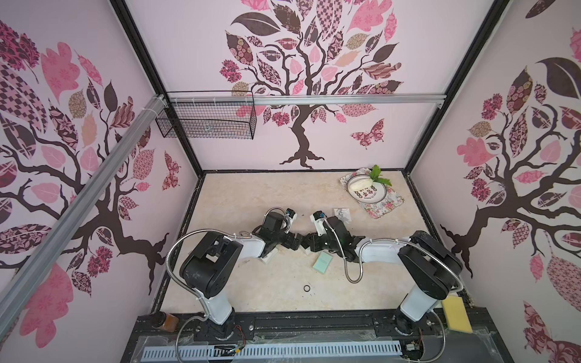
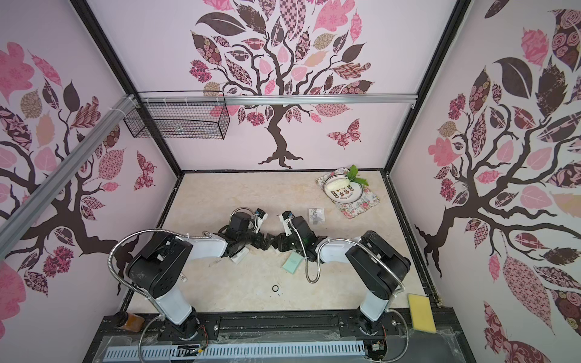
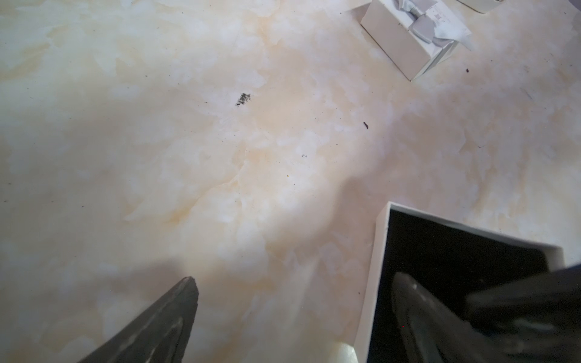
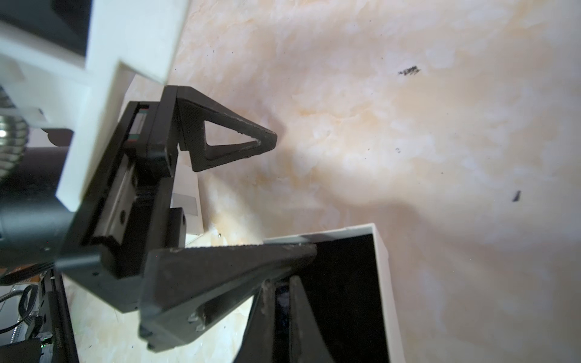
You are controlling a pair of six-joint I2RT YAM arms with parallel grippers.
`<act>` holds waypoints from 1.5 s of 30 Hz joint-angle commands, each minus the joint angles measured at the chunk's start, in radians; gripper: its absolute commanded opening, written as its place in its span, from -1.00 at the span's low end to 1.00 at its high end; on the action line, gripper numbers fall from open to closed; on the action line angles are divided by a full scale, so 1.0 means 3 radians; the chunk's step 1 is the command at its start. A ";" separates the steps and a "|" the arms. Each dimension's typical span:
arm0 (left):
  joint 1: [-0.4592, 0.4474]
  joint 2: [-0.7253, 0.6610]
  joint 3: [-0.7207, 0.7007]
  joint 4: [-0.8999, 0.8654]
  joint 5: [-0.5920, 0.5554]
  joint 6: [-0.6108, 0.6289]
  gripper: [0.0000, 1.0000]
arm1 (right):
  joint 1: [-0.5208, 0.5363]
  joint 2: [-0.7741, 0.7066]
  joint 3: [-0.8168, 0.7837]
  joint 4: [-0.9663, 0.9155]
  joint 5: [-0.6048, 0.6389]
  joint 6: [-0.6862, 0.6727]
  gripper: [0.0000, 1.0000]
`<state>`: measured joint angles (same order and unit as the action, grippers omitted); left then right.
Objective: Take the rings out of the lift-off lid box
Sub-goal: Take out the ring from the jewelry box.
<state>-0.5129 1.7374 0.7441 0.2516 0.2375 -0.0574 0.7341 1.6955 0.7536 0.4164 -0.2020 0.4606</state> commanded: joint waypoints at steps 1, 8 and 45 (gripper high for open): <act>0.0007 0.0033 -0.0057 -0.0015 0.0007 -0.0002 0.96 | -0.0011 -0.0160 -0.0025 0.0185 -0.0013 0.0105 -1.00; 0.0005 0.0047 -0.0061 -0.0015 0.0002 -0.0006 0.96 | -0.0017 -0.0214 -0.0092 0.0265 0.0019 0.0116 -1.00; 0.0006 -0.0480 -0.0015 -0.0505 -0.0031 -0.0079 0.96 | -0.0023 -0.0084 -0.0285 0.0363 0.0098 0.0075 -1.00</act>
<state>-0.5129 1.6299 0.7441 0.1505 0.2264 -0.0631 0.7315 1.6634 0.6609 0.5068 -0.1860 0.4683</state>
